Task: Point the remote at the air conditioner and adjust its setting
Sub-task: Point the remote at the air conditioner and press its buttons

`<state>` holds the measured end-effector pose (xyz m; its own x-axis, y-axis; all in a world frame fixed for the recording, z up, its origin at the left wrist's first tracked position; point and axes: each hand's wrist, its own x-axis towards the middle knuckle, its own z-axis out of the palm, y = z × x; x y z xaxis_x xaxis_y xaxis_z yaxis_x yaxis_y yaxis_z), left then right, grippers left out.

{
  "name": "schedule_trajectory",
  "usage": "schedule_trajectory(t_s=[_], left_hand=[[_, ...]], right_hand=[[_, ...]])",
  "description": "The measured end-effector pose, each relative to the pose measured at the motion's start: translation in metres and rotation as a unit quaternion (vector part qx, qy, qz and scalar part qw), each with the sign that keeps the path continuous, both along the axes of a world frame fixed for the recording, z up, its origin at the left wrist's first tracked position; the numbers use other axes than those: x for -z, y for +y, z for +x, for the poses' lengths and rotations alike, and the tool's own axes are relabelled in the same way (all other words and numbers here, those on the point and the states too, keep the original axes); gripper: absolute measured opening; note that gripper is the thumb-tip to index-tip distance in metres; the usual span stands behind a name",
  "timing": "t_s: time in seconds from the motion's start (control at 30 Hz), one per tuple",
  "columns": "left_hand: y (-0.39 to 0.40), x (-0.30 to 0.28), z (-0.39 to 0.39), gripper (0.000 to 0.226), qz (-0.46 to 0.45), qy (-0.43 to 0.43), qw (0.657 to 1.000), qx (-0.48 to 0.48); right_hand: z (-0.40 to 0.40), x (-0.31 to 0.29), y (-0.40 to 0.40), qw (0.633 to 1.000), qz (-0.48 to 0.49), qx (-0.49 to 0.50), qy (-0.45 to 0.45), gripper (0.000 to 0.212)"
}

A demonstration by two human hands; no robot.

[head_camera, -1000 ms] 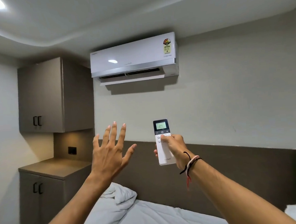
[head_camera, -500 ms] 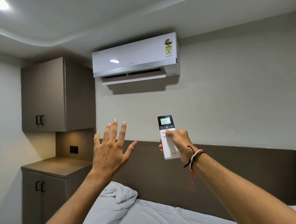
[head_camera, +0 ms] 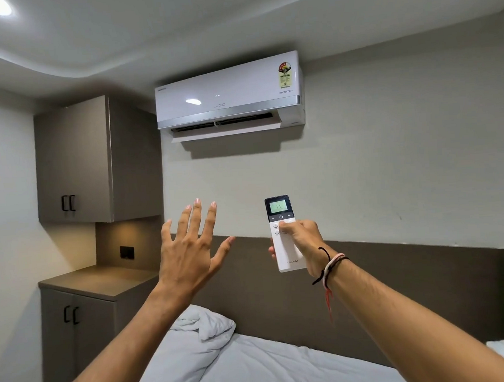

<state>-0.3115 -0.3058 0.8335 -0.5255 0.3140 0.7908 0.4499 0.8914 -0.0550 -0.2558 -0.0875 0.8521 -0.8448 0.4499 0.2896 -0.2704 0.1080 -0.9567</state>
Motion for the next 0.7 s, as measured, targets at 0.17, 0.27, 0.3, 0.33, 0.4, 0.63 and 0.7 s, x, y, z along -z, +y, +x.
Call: schedule_trajectory(t_s=[0.17,0.27,0.3,0.33,0.4,0.63,0.7], left_hand=[[-0.0007,-0.0010,0.0041,0.088,0.001,0.001,1.000,0.004],[-0.0021,-0.0009,0.0057,0.088,0.003,-0.002,1.000,0.006],[-0.0024,-0.0009,0.0062,0.088,0.004,-0.003,1.000,0.007],[-0.0028,-0.0006,0.0068,0.088,0.004,-0.004,1.000,0.008],[-0.0031,0.0000,0.0077,0.088,0.005,-0.007,1.000,0.011],[-0.0051,0.0015,0.0069,0.088,0.006,-0.005,1.000,0.013],[-0.0048,0.0013,0.0065,0.088,0.008,-0.006,1.000,0.015]], right_hand=[[0.0030,-0.0014,-0.0051,1.000,-0.004,-0.002,0.001,0.013],[0.0048,-0.0017,-0.0075,1.000,-0.008,0.002,0.004,0.014],[0.0053,-0.0012,-0.0081,1.000,-0.011,0.005,0.007,0.013],[0.0058,-0.0006,-0.0087,1.000,-0.014,0.010,0.009,0.012],[0.0067,0.0013,-0.0094,1.000,-0.017,0.019,0.018,0.012],[0.0081,0.0057,-0.0094,0.999,-0.021,0.023,0.016,0.009],[0.0082,0.0057,-0.0092,1.000,-0.026,0.016,0.002,0.011]])
